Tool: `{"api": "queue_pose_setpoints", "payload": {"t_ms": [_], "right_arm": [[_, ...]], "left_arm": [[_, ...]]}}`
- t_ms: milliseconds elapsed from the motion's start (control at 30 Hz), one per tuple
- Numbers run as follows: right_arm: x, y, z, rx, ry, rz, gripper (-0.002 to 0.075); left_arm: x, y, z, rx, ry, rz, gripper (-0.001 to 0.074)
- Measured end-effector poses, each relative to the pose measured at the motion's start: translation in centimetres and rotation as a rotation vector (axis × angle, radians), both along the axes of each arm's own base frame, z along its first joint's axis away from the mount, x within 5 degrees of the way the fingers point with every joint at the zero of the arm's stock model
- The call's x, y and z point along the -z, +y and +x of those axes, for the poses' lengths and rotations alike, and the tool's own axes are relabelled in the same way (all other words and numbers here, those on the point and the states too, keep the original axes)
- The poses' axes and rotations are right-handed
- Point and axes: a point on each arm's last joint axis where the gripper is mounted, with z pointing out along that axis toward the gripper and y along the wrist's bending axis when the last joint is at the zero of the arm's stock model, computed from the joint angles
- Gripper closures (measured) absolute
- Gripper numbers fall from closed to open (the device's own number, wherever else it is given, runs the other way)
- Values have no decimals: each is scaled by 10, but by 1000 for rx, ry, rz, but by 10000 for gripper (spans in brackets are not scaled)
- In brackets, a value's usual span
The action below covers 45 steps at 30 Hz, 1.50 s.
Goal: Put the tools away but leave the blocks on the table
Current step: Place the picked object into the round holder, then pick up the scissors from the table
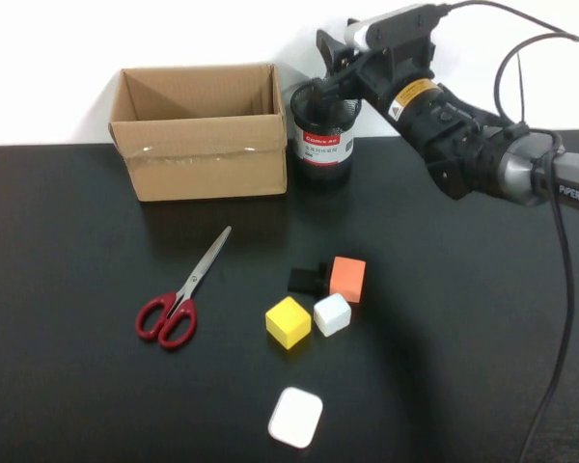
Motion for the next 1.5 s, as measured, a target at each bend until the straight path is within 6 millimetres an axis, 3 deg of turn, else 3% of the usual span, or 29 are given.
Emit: {"api": "queue_pose_setpoints", "payload": {"t_ms": [167, 333, 467, 567, 667, 833, 1067, 1267, 1500], "right_arm": [[-36, -3, -11, -13, 77, -31, 446], [-99, -18, -37, 37, 126, -145, 578], [-149, -36, -71, 204, 220, -190, 700], [-183, -48, -106, 317, 267, -270, 725], [-202, -56, -143, 358, 315, -411, 730], [-205, -60, -210, 247, 408, -526, 732], [-198, -89, -286, 149, 488, -460, 733], [-200, -109, -308, 174, 517, -453, 733], [-198, -109, -302, 210, 498, -504, 733]], "left_arm": [[0, 0, 0, 0, 0, 0, 739], [0, 0, 0, 0, 0, 0, 739], [0, 0, 0, 0, 0, 0, 739], [0, 0, 0, 0, 0, 0, 739], [0, 0, 0, 0, 0, 0, 739], [0, 0, 0, 0, 0, 0, 739], [0, 0, 0, 0, 0, 0, 739], [0, 0, 0, 0, 0, 0, 739], [0, 0, 0, 0, 0, 0, 739]]}}
